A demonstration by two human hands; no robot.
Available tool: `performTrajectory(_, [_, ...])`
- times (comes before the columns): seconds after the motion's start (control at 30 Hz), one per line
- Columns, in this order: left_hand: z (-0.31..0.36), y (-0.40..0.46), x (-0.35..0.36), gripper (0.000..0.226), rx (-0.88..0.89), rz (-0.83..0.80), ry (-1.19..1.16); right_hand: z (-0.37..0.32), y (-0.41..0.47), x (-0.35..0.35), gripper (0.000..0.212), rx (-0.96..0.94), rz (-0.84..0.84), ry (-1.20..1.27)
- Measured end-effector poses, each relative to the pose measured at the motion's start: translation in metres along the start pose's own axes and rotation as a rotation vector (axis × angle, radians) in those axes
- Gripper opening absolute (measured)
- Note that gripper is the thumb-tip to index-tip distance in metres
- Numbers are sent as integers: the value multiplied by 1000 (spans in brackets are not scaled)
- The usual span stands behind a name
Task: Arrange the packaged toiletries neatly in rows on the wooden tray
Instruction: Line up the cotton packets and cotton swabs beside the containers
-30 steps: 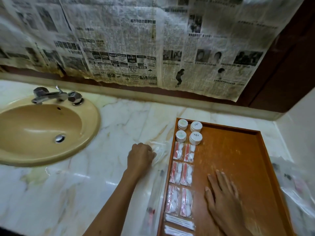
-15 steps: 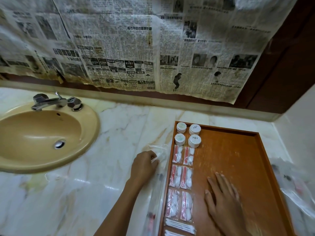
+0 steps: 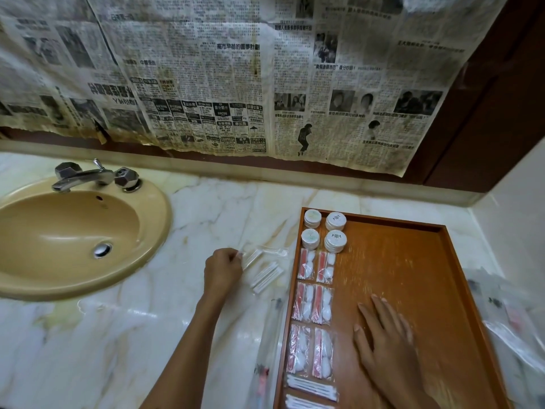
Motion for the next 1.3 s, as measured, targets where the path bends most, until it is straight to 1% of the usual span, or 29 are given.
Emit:
performTrajectory(0.07, [-3,2,-3,17,-28,15,-65,-1,2,-1,44,28,3,47])
performTrajectory(0.1, [-5,3,-5,19,-40,28,-80,-2,4,-2,40,42,-3,75])
performTrajectory(0.13, [-7,3,-6,27,-49,41,-74,-5,7,-3,39,45,-9,101])
performTrajectory(0.2, [-11,3,-8,32,-48,55,-12,-15,17,-7,37,5,13,157])
performTrajectory(0.3, [-17,4,-5,27,1,40,123,-41,42,-19,32,-104,87,262])
performTrajectory(0.37, [-21,3,-3,32,-4,23,205,-65,62,-25,31,-204,118,297])
performTrajectory(0.43, [-23,2,0,39,-2,31,227,-90,85,-29,29,-307,105,305])
performTrajectory(0.47, [-23,1,1,40,12,37,221,-104,96,-29,27,-366,71,298])
performTrajectory(0.57, [-18,-1,7,37,95,25,251,-142,126,-22,27,-600,-129,170])
performTrajectory(0.67, [-12,-4,13,28,160,-19,322,-170,143,-7,31,-770,-312,-103])
performTrajectory(0.77, [-11,-6,19,32,183,-45,363,-184,151,4,27,-846,-360,-307])
performTrajectory(0.87, [-9,-7,21,29,202,-32,417,-186,157,9,24,-851,-404,-338])
performTrajectory(0.93, [-5,-8,21,25,224,-17,466,-186,160,10,21,-876,-403,-338])
performTrajectory(1.0, [-2,-9,20,25,238,30,432,-183,161,10,18,-894,-400,-318])
performTrajectory(1.13, [3,-14,5,19,265,183,249,-176,161,-5,8,-912,-357,-192])
performTrajectory(1.23, [5,-23,-10,15,274,279,108,-166,155,-22,6,-861,-294,-20])
performTrajectory(1.3, [5,-32,-20,14,272,272,-18,-155,144,-33,8,-806,-263,90])
Point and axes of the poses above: each hand's wrist, its own y-axis towards the middle knuckle, its own x-axis out of the palm, z = x × y, the point moved 3 cm from there along y, towards the middle knuckle, and after that the axes turned 5 degrees about y, right-handed, at the moved point
